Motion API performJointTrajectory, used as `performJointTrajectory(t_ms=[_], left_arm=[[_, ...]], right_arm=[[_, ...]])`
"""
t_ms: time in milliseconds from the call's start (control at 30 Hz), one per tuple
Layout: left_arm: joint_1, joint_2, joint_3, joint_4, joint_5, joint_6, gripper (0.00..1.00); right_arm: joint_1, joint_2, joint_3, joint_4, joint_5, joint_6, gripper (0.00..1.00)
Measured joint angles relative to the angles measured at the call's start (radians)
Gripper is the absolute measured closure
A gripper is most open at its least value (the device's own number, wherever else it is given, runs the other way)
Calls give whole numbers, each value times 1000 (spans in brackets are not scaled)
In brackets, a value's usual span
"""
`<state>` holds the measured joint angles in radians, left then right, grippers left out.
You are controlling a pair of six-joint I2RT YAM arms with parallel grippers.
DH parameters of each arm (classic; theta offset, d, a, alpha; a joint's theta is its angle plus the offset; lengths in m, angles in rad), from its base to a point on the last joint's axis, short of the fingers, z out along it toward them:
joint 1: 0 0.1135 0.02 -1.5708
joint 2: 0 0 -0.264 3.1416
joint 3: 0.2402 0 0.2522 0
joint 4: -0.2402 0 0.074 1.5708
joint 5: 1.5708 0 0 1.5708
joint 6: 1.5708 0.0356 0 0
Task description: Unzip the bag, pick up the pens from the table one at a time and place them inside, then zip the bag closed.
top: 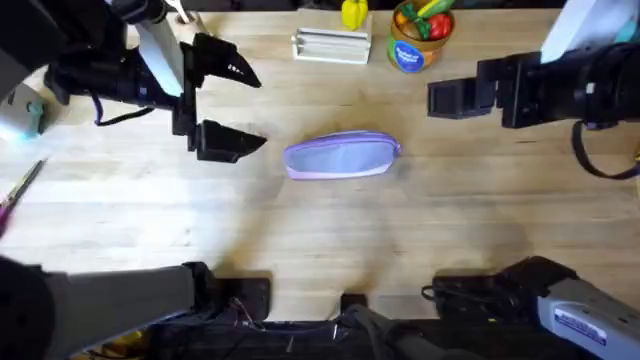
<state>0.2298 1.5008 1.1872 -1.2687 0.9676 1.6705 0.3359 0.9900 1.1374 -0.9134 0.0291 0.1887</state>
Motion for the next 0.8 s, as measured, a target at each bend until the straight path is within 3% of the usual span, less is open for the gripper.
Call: performJointTrajectory(t_ms=[133,267,533,800], left_arm=[[-1,-105,1,-28,-49,-139,5],[-1,-229,1,-33,-113,-340,6],[-1,-497,1,-37,-293,-812,6],[-1,-635,10,-25,-425,-1233,6]], right_arm=[[0,-17,0,0,0,-3,4],[0,-38,0,0,0,-3,4],[0,-50,0,0,0,-3,4],[0,-50,0,0,0,-4,4]])
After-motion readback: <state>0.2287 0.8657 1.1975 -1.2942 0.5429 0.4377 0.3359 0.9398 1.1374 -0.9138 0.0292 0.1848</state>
